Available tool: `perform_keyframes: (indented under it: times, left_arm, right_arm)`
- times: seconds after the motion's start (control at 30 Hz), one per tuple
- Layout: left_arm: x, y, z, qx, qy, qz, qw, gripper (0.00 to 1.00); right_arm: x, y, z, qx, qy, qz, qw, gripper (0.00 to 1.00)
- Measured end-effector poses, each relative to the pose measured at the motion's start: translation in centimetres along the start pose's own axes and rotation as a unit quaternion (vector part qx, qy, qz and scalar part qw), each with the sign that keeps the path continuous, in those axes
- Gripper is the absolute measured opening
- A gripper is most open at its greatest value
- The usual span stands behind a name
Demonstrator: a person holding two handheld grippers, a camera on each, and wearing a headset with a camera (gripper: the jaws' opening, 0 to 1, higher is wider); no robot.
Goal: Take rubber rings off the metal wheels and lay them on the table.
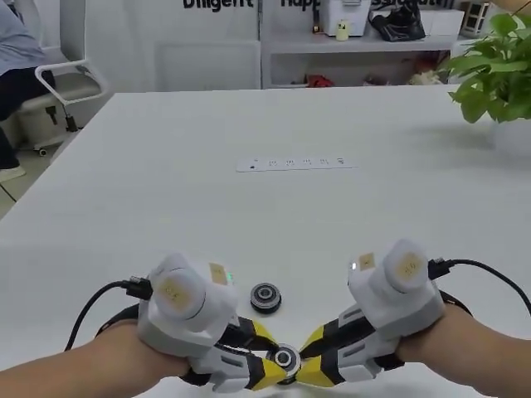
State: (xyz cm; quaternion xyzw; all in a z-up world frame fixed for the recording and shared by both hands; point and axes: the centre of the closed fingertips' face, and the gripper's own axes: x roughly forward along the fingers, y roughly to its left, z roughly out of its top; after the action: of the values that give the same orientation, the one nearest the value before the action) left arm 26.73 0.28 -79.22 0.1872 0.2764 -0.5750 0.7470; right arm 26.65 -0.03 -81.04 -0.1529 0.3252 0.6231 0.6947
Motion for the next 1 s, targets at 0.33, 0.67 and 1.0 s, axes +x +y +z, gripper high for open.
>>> perform_keyframes:
  times: [0.33, 0.67, 1.0]
  left_arm:
    - [0.25, 0.14, 0.06, 0.003, -0.001, 0.01, 0.9999, 0.16]
    - [0.45, 0.3, 0.03, 0.003, -0.008, 0.03, 0.9995, 0.14]
    - [0.29, 0.3, 0.01, -0.007, -0.016, 0.039, 0.9991, 0.13]
  right_arm:
    - [0.1, 0.08, 0.08, -0.004, -0.001, 0.001, 1.0, 0.14]
    - [0.17, -0.01, -0.06, -0.014, 0.006, -0.004, 0.9999, 0.12]
    - [0.15, -0.1, -0.12, -0.006, 0.004, -0.007, 1.0, 0.1]
